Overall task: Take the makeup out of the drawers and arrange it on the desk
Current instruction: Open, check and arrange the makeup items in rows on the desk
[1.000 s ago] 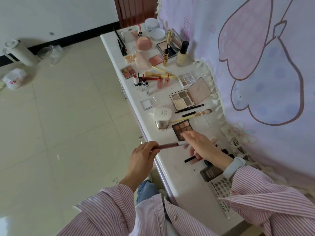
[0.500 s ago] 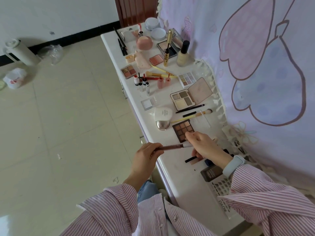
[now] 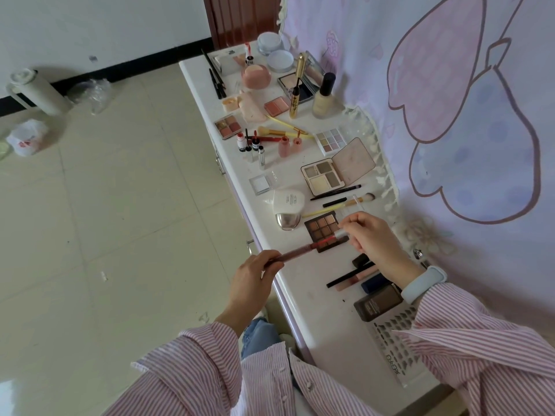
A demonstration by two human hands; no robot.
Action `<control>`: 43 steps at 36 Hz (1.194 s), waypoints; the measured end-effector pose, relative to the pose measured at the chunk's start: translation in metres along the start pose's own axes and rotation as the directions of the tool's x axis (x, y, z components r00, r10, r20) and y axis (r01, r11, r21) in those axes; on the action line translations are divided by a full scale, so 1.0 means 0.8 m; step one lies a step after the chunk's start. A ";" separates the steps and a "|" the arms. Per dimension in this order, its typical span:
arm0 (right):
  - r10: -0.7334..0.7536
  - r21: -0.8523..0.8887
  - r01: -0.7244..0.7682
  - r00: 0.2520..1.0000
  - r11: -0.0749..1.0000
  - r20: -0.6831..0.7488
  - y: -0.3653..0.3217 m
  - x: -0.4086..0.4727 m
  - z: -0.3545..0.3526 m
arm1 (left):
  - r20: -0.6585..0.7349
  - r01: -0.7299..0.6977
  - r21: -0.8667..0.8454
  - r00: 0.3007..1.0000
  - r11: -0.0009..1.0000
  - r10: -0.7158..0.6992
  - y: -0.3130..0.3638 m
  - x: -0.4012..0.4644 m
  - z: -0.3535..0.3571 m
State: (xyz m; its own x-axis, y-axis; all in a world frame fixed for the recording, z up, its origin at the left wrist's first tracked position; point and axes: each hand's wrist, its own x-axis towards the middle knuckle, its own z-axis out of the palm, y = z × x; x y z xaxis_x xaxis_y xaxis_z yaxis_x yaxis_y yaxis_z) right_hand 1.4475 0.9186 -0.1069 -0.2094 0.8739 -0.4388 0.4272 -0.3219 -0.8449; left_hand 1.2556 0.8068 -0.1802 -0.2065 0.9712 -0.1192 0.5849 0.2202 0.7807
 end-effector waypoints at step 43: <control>-0.411 -0.904 0.224 0.910 0.363 0.060 0.123 -0.026 0.043 | -0.102 0.190 -0.314 0.967 0.930 -0.232 0.019 0.049 0.045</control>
State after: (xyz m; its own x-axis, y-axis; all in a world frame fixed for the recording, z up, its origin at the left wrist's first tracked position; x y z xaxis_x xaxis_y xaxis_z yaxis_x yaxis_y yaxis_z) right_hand 1.4636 0.8562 -0.1911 -0.4189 0.9053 -0.0701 0.9038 0.4082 -0.1285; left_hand 1.2847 0.8515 -0.1955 -0.4152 0.8790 -0.2343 0.2587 0.3610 0.8960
